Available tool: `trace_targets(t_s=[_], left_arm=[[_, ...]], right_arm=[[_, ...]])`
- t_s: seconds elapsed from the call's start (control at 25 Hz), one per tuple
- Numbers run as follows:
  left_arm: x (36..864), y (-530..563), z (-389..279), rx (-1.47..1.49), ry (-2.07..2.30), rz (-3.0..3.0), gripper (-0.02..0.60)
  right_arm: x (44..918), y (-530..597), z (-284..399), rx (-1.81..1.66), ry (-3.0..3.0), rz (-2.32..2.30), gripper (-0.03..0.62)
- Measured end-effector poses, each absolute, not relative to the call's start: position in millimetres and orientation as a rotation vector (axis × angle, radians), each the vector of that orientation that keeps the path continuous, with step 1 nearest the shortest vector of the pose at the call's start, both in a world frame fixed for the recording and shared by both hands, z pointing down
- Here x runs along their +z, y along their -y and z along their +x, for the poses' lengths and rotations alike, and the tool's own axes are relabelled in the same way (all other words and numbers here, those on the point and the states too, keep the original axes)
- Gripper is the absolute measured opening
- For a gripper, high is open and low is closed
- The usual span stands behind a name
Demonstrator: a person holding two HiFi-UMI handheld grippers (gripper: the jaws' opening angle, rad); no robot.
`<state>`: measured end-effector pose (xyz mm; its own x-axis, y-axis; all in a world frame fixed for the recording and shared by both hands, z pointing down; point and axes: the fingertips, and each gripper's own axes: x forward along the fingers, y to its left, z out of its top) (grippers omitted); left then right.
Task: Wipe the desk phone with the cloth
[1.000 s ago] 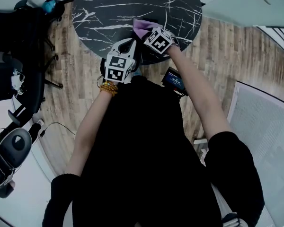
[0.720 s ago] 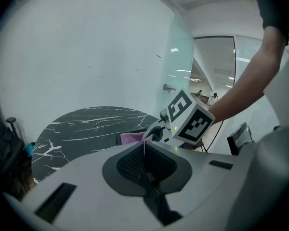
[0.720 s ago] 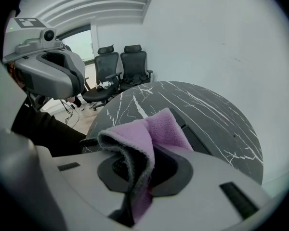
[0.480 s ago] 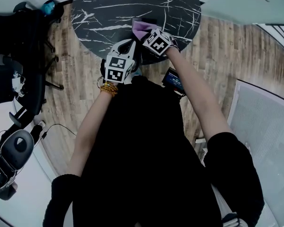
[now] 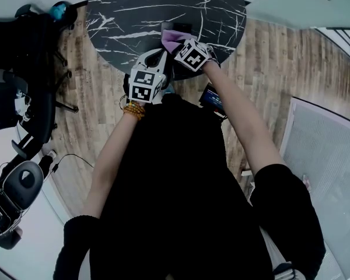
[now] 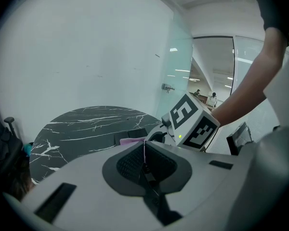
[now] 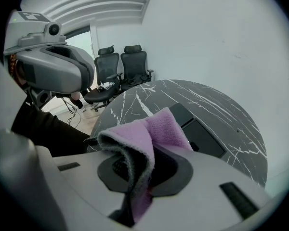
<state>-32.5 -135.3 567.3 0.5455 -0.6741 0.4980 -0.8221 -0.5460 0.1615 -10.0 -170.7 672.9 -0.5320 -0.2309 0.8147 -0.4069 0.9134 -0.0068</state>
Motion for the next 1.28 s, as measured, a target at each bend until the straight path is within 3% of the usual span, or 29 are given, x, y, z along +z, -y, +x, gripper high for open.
trace_targets(t_s=[1.28], left_arm=[[570.3, 132.0, -34.7, 0.538, 1.220, 2.391, 0.020]], right_arm=[[685.8, 143.5, -11.1, 0.281, 2.144, 0.382, 0.058]])
